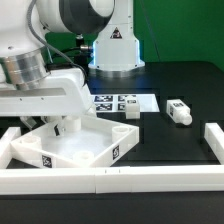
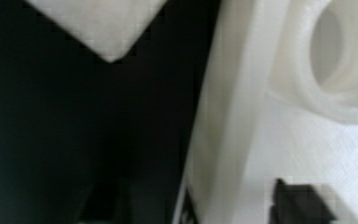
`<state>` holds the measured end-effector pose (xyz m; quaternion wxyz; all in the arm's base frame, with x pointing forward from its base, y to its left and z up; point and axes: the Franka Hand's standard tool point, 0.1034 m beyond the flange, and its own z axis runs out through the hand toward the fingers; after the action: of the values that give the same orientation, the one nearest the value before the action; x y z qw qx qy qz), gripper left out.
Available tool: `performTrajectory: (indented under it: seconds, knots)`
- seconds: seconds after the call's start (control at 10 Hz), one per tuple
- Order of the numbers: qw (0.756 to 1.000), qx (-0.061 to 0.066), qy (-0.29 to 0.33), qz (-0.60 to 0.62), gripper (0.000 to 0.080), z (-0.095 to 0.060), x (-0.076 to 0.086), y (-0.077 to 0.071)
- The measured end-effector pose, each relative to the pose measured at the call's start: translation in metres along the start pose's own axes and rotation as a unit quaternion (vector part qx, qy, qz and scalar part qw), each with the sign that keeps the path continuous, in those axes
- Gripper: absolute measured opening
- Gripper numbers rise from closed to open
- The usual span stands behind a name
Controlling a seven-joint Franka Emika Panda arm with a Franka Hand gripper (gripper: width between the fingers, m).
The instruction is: Assemble one leg
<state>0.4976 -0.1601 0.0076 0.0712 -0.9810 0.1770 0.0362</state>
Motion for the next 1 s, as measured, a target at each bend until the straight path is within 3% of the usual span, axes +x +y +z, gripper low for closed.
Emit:
performTrajectory:
  seconds: [0.1,0.2,0.3,0.5,0.7,1.0]
  knots:
    - [1.000,0.000,0.000,0.000,0.0238,0.000,0.000,0.000]
    - [1.000,0.000,0.000,0.000,0.0238,0.000,0.000,0.000]
    - [1.000,0.002,-0.004,0.006,0.0073,0.000,-0.001,-0.004]
    - [1.000,0.004,-0.004,0.015,0.0053,-0.003,0.004,-0.022]
    - [1.000,0.003,-0.008,0.020,0.0053,-0.004,0.008,-0.050]
    - [0.997,-0.016,-0.014,-0.071,0.0053,0.002,0.002,-0.106]
